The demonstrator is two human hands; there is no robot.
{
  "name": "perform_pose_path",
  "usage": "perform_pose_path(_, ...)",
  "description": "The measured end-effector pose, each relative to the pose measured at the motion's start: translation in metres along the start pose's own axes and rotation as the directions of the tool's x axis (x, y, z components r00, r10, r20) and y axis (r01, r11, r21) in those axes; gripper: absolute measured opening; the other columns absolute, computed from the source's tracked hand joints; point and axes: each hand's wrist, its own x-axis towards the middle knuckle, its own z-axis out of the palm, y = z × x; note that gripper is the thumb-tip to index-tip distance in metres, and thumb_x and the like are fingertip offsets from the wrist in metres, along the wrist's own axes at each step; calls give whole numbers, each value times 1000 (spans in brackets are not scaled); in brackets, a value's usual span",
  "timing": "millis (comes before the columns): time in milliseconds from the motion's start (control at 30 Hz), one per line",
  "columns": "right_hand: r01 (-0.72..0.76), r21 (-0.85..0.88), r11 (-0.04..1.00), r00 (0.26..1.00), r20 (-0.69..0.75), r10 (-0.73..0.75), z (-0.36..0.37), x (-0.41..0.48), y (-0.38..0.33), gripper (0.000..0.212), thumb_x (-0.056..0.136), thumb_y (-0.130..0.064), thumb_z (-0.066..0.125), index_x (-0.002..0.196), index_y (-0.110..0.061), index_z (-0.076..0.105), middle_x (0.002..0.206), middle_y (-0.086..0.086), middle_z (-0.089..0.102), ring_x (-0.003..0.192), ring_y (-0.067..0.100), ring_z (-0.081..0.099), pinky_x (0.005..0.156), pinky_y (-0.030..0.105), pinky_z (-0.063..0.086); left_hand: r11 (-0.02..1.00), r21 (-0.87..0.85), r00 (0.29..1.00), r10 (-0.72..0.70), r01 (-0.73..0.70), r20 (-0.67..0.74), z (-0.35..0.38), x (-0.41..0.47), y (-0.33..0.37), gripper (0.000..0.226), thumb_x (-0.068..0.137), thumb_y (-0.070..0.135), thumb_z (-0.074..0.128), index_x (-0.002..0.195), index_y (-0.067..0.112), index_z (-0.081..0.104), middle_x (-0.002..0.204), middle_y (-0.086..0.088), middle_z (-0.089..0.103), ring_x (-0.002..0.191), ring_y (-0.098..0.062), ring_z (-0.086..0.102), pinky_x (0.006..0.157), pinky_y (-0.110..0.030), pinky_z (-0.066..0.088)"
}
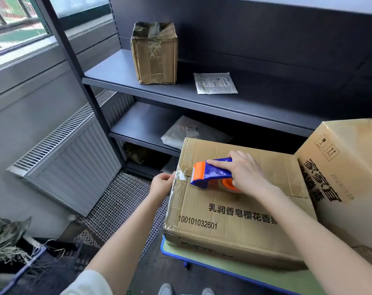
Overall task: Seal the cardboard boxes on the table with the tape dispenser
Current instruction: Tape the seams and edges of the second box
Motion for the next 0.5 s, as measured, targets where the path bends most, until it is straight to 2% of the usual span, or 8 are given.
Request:
perform_pose_path(67,8,-11,1000,1000,7,-8,-1,-1,-2,61,96,-17,42,142,-52,20,103,-1,38,101,19,37,83,27,26,998,-3,997,-63,63,51,0,-2,-4,44,87,41,63,55,14,48,51,1,41,44,-10,33,42,-20,28)
perform_pose_path(133,20,-25,1000,1000,13,-19,-3,-3,-3,59,97,-20,40,142,-51,19,102,-1,37,102,20,38,82,26,24,1000,14,1000,-11,12,-17,0,-2,-2,27,85,31,68,68,11,60,60,-1,55,50,-10,44,45,-18,34)
perform_pose_path(200,19,-18,1000,1000,10,-19,-4,-3,-2,58,97,-21,39,142,-51,19,105,0,39,103,20,38,85,27,26,992,79,991,103,-96,-85,-2,-5,8,6,85,15,66,82,11,67,73,-2,64,61,-11,54,50,-18,37)
perform_pose_path(267,7,-1,1000,1000,8,-7,-3,-4,0,58,97,-21,39,142,-51,19,110,1,41,104,20,38,88,27,27,975,121,976,196,-184,-97,-2,-11,20,15,89,12,57,81,16,69,74,1,65,65,-11,54,52,-19,36)
perform_pose_path(367,-5,13,1000,1000,2,5,-2,-7,1,60,96,-21,42,143,-50,18,111,2,41,105,21,38,90,28,29,962,169,966,234,-214,-108,4,-25,32,28,94,27,52,72,16,65,60,1,51,61,-15,45,51,-25,29)
perform_pose_path(400,-7,7,1000,1000,-2,7,-3,-7,0,60,96,-21,42,143,-50,17,111,2,41,106,21,38,91,29,29,954,212,964,241,-212,-117,8,-30,33,30,94,30,54,73,13,68,62,1,56,64,-16,50,52,-26,30)
perform_pose_path(467,-15,-3,1000,1000,-8,15,-3,-8,-2,61,97,-22,43,143,-49,16,113,3,40,108,21,37,91,29,29,948,243,950,252,-205,-182,17,-36,34,29,92,31,59,85,6,72,89,1,70,90,-19,62,61,-26,32)
perform_pose_path(500,-19,-3,1000,1000,-15,19,-3,-8,-2,61,97,-22,44,144,-49,16,112,3,40,108,21,37,91,29,28,950,237,943,255,-203,-215,19,-37,34,27,91,29,61,88,5,73,98,1,71,97,-20,61,66,-24,33)
